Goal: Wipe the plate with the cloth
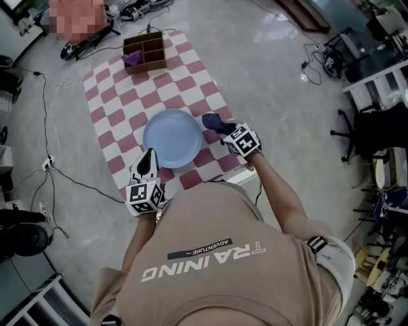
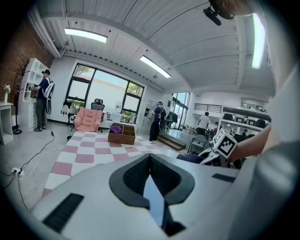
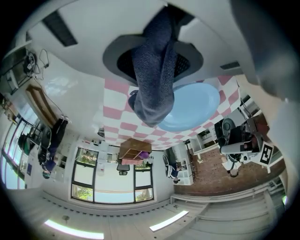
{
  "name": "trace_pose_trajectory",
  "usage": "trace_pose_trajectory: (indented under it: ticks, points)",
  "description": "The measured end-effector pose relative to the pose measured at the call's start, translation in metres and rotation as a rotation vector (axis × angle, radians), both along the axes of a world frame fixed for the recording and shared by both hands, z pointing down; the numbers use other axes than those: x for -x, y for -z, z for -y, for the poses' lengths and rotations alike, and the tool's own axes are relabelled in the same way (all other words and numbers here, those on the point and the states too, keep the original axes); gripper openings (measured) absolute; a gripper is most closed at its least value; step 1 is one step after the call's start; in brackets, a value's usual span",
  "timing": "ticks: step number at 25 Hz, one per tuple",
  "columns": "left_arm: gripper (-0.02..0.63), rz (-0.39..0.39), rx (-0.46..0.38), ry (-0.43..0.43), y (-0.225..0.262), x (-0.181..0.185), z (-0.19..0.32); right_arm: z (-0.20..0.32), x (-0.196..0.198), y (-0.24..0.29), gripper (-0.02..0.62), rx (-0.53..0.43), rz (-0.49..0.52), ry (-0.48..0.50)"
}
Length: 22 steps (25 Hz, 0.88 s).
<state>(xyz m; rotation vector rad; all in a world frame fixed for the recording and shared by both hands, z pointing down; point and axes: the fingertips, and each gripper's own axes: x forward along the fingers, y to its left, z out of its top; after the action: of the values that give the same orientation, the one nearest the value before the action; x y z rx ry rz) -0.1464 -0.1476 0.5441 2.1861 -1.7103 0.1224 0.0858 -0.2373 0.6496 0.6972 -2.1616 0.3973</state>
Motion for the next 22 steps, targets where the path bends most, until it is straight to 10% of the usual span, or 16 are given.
trace_pose_trajectory:
  ticks: [12,22]
  points:
    - [0.015,0.024,-0.013,-0.016,0.005,-0.014,-0.002,-0.042,-0.034,-0.052,0.124,0.081,-0.028,-0.069]
    - [0.015,0.021,-0.001,0.060,0.002,0.006,-0.020,-0.049,-0.033,-0.076,0.246,0.108,-0.064,-0.029]
